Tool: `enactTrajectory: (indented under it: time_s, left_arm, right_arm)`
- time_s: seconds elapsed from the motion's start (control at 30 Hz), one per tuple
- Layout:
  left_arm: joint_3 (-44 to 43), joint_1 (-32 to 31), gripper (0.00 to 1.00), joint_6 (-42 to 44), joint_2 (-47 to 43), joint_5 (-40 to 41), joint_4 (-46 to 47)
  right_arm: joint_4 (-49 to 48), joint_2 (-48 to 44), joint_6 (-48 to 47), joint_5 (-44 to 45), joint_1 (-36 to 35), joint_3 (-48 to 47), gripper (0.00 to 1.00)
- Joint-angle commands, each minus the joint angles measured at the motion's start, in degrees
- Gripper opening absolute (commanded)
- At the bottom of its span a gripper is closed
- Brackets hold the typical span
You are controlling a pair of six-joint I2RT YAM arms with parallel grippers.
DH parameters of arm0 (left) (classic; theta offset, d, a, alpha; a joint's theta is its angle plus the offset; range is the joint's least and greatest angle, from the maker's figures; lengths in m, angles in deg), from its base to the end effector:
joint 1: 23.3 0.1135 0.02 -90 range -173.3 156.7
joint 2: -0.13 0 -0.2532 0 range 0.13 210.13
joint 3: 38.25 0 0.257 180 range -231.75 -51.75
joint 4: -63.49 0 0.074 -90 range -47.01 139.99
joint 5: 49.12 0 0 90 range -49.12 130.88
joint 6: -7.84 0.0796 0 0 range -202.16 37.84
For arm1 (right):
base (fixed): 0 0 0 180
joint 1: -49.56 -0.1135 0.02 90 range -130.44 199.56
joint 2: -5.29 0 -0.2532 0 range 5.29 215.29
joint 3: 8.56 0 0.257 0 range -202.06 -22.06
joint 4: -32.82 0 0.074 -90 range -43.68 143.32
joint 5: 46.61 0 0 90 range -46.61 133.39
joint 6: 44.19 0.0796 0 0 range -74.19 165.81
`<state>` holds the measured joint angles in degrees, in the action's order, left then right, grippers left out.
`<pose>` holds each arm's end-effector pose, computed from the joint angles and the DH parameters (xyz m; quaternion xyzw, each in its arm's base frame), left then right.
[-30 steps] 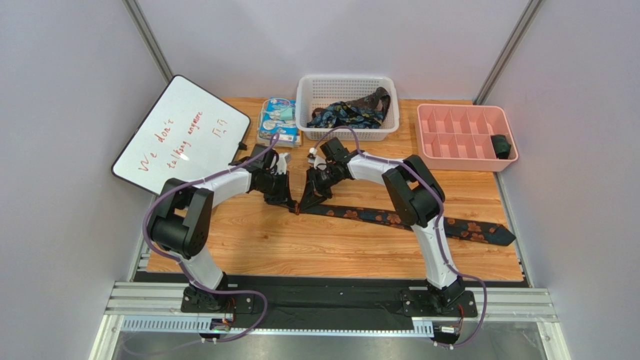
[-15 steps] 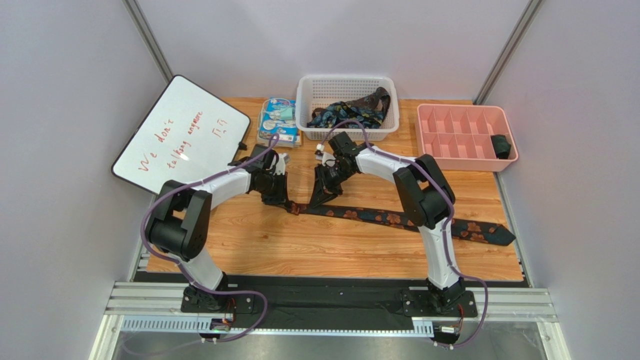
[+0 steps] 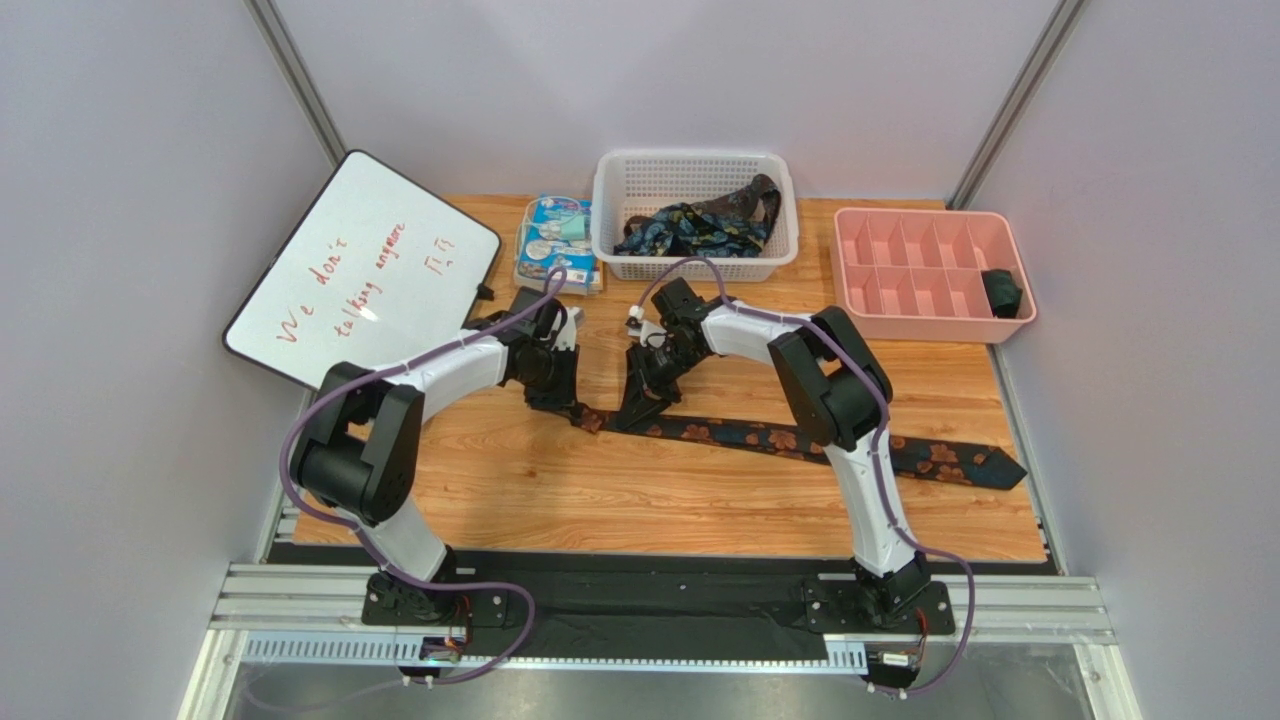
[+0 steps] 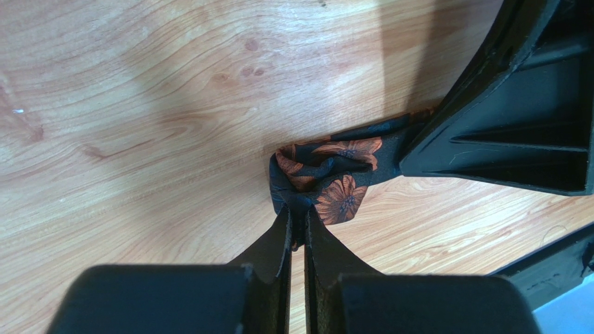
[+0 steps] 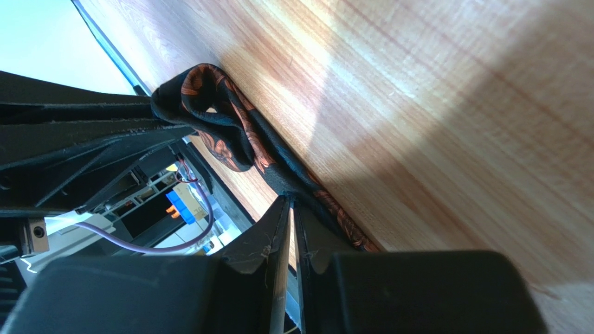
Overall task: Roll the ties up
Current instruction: Roll the tie at the center of the board.
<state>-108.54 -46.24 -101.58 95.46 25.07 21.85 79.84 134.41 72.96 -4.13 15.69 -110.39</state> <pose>0.3010 -0.1509 0.1185 0.0576 0.9687 -0.1979 0.1380 0.3349 0.2955 0.0691 0.1080 -0.9019 -0.4073 0.0950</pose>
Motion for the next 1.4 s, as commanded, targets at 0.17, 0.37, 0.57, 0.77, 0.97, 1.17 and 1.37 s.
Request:
enactTrajectory:
  time_s: [0.17,0.37,0.57,0.77,0.97,1.17,1.37]
  left_arm:
    - [-1.0,0.8,0.0,-2.6,-2.1,4.3,-1.8]
    - [-0.4,2.7,0.0,-4.5,-2.8,3.8,-1.5]
    - [0.1,3.1,0.0,-4.8,-2.9,3.9,-0.5]
    - [0.1,3.1,0.0,-4.7,-2.1,3.3,-0.7]
    - [0.0,3.1,0.0,-4.5,-1.8,3.1,-0.9]
    - [0.0,3.1,0.0,-4.6,-1.6,2.6,-0.6]
    - [-0.1,3.2,0.0,-4.3,-1.6,1.9,-0.6]
  right_arm:
    - [2.3,-1.6,-3.9,3.8,-0.5,0.1,0.1]
    - [4.4,-1.9,-4.7,3.8,-0.8,-1.6,0.1]
    - [5.4,-1.2,-5.8,4.5,-1.1,-0.2,0.08]
    - [0.4,-3.9,-2.1,0.8,-1.0,-2.6,0.11]
    - [-5.2,-5.4,3.6,-2.1,-1.9,-3.2,0.17]
    - [-6.1,-1.3,5.3,-2.3,-2.9,-6.6,0.17]
    - [-5.5,2.9,3.3,-0.3,-3.8,-9.7,0.15]
